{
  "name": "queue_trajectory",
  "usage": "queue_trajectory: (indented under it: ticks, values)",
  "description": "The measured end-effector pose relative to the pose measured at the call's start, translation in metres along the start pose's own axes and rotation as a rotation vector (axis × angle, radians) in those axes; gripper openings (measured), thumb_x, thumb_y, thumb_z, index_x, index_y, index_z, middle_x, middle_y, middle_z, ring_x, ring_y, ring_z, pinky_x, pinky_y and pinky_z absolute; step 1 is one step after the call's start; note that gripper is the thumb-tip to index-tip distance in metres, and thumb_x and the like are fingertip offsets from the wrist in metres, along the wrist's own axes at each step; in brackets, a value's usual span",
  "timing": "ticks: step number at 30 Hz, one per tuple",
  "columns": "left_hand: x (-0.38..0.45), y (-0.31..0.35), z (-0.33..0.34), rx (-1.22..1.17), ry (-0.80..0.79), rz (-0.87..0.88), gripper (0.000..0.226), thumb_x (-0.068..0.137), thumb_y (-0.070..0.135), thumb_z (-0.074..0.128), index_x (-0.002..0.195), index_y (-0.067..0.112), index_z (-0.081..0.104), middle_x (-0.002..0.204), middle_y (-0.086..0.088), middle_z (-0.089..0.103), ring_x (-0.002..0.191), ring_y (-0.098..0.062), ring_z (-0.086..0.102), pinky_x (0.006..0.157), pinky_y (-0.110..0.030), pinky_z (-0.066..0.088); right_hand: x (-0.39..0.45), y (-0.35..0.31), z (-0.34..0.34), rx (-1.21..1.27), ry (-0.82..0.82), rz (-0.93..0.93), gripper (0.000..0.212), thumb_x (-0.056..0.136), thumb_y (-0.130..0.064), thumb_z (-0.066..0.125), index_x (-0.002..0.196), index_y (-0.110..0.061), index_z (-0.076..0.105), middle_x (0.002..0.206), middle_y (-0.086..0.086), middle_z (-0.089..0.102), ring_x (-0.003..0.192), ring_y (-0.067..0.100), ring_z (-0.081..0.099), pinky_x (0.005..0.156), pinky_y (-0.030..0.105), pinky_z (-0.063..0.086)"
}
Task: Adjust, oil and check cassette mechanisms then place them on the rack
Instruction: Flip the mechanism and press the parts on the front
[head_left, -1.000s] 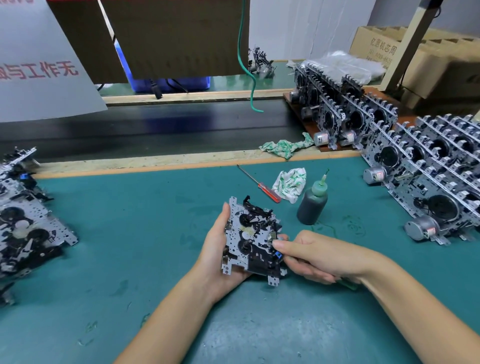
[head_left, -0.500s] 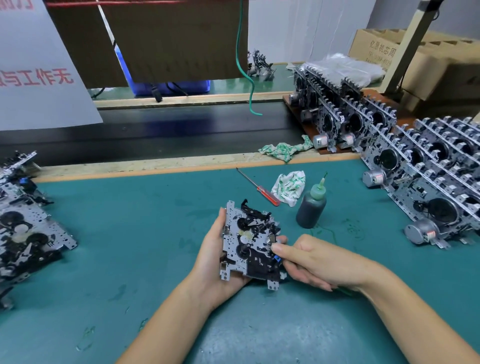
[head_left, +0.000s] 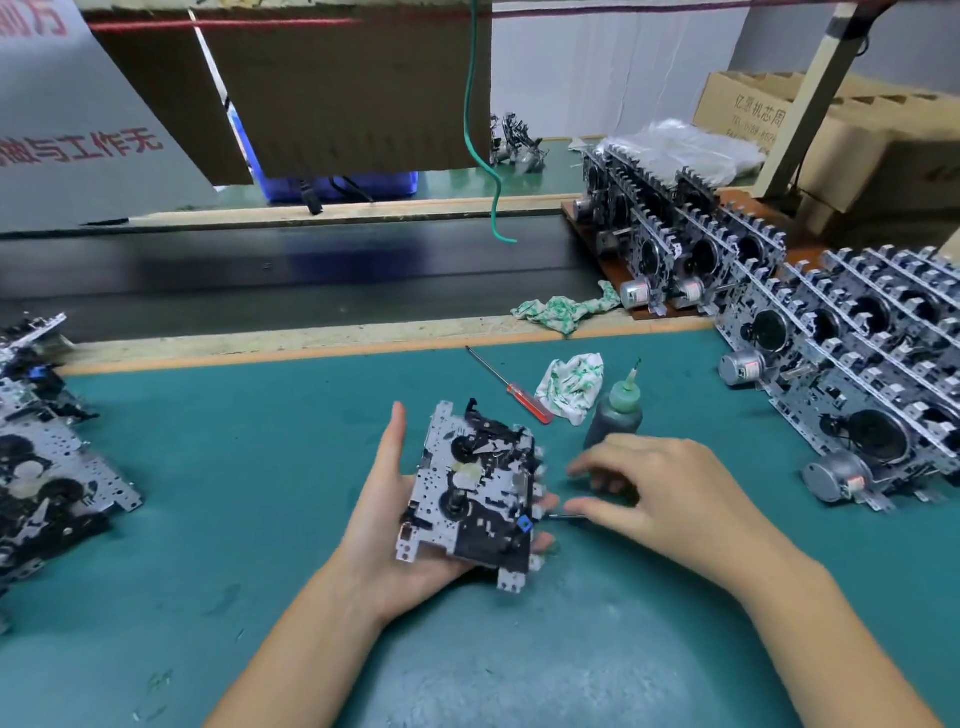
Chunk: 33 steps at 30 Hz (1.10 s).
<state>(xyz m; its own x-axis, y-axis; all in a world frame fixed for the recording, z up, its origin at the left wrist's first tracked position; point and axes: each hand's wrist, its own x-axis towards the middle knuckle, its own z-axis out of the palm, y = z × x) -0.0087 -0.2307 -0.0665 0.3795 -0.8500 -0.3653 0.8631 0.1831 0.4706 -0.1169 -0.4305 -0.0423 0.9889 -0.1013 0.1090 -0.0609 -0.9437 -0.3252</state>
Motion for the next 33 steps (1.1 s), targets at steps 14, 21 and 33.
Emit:
queue_trajectory:
  ticks: [14, 21, 33]
  values:
    - [-0.015, 0.024, -0.018, 0.399, 0.075, -0.190, 0.082, 0.052, 0.081, 0.065, 0.082, 0.005, 0.061, 0.074, -0.013, 0.064, 0.078, -0.029, 0.061, 0.085, -0.041, 0.047, -0.002, -0.024, 0.013, -0.058, -0.072, -0.222, 0.073, 0.070, -0.078, 0.048, 0.119, -0.025, 0.056, 0.102, -0.010, 0.062, 0.097, 0.009, 0.053, 0.077, 0.025, 0.042]
    - [-0.018, 0.032, -0.022, 0.264, -0.041, -0.201, 0.106, 0.060, 0.087, 0.053, 0.106, -0.007, 0.065, 0.104, -0.022, 0.063, 0.097, -0.031, 0.061, 0.095, -0.042, 0.045, -0.009, -0.020, 0.009, -0.109, 0.105, -0.339, 0.053, 0.072, -0.072, 0.048, 0.064, -0.020, 0.047, 0.059, -0.008, 0.045, 0.055, 0.016, 0.046, 0.044, 0.029, 0.039]
    - [-0.057, -0.004, -0.007, 2.097, 0.597, 0.384, 0.086, 0.045, 0.102, 0.011, 0.076, 0.032, 0.050, 0.064, 0.017, 0.056, 0.064, -0.002, 0.055, 0.058, -0.024, 0.038, -0.034, -0.008, 0.016, -0.249, 0.312, -0.238, 0.051, 0.079, -0.062, 0.043, 0.061, -0.016, 0.056, 0.057, -0.007, 0.052, 0.055, 0.016, 0.052, 0.046, 0.023, 0.038]
